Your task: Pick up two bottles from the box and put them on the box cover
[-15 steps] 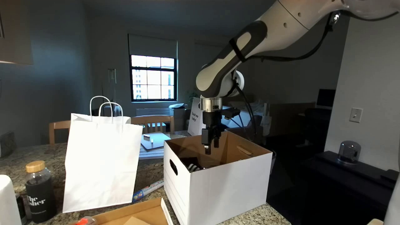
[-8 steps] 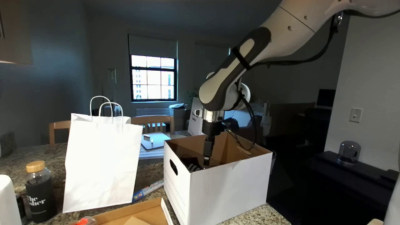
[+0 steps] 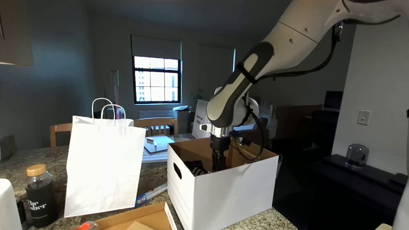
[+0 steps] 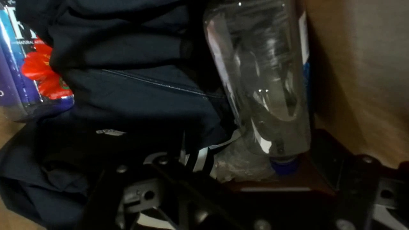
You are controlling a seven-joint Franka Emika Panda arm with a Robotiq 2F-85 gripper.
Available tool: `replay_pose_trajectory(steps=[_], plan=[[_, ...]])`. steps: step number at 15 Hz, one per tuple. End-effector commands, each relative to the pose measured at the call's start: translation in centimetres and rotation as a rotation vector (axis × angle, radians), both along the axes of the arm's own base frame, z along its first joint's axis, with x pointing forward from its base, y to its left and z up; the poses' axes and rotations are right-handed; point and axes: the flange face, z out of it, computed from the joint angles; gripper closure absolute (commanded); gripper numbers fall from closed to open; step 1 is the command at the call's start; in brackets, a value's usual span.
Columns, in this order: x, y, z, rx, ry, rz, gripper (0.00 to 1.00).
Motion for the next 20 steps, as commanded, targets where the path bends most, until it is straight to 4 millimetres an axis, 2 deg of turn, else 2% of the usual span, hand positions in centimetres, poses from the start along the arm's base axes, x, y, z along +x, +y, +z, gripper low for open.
replay_pose_trajectory(steps=[1, 8, 17, 20], plan=[[-0.6, -0.4, -1.7, 0.024, -0.011, 0.090, 0.00], [-0.8, -0.4, -2.5, 0.023, -0.022, 0.128, 0.00], [-0.9, -0.7, -1.0, 0.000, -0.120, 0.137, 0.00], [-1.5, -0.8, -1.4, -0.025, -0.169, 0.158, 0.00]])
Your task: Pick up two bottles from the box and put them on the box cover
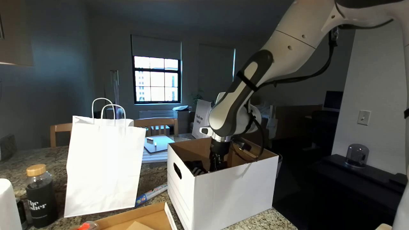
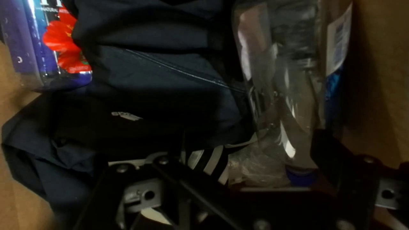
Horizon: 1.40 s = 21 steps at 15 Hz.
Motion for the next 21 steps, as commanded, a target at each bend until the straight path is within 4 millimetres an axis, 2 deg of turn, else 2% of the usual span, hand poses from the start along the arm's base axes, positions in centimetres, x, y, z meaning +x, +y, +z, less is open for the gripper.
replay_pose_trajectory(steps=[1, 5, 11, 15, 19, 21], plan=[[-1.7, -0.6, 0.0, -0.045, -0.089, 0.059, 0.00], [-2.0, -1.6, 0.0, -0.100, -0.176, 0.126, 0.00], [-1.0, -3.6, 0.7, -0.163, -0.205, 0.097, 0.00], [-1.7, -2.7, -0.1, -0.155, -0.130, 0.074, 0.00], [-1.9, -1.7, 0.1, -0.147, -0.108, 0.060, 0.00], [-1.7, -2.0, 0.5, -0.161, -0.114, 0.023, 0.00]])
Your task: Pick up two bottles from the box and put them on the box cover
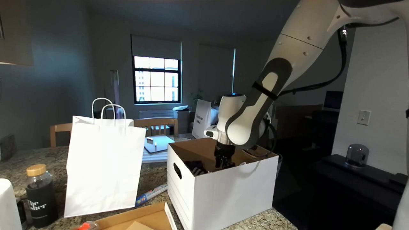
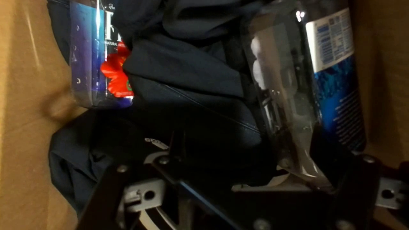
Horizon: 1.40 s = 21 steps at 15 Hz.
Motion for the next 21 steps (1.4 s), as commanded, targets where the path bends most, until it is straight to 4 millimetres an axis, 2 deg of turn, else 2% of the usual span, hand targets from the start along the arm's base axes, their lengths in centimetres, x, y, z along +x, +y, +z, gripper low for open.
replay_pose_trajectory(steps=[1, 6, 14, 21], plan=[[-0.4, -0.6, 1.1, -0.020, -0.002, -0.119, 0.00], [-0.4, -1.2, 1.5, -0.043, -0.007, -0.321, 0.00], [-1.0, 0.8, 1.0, 0.007, 0.024, -0.270, 0.00], [-0.9, 0.6, 1.3, -0.015, 0.013, -0.272, 0.00]])
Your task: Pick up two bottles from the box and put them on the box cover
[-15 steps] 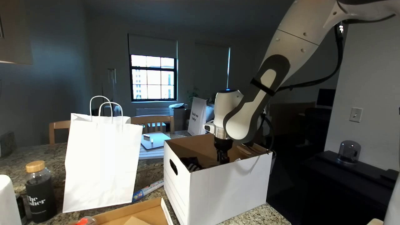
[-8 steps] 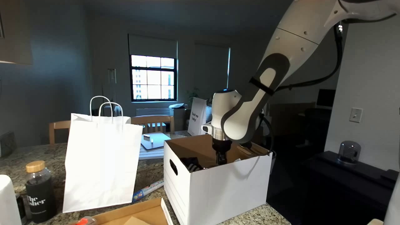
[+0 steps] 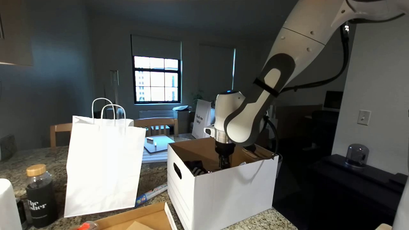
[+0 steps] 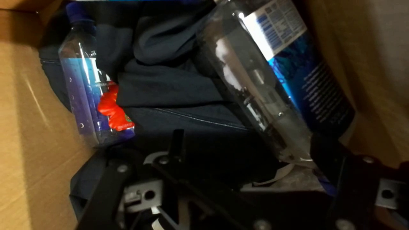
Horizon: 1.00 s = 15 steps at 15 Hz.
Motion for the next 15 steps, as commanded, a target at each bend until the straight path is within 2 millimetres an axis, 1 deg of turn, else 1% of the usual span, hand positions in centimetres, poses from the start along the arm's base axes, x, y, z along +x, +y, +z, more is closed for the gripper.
replay_pose_trajectory(steps=[1, 6, 8, 9, 13, 15], plan=[[-0.4, -0.5, 0.4, -0.016, 0.006, 0.004, 0.00], [-0.4, -0.6, 0.4, -0.019, 0.008, 0.001, 0.00], [-0.3, -1.0, 0.7, -0.040, 0.000, -0.061, 0.00], [0.1, -0.3, 0.0, -0.006, 0.002, -0.019, 0.00], [0.1, -0.9, 0.1, -0.018, -0.002, -0.044, 0.00], [-0.1, -0.9, -0.8, -0.018, 0.016, -0.041, 0.00]])
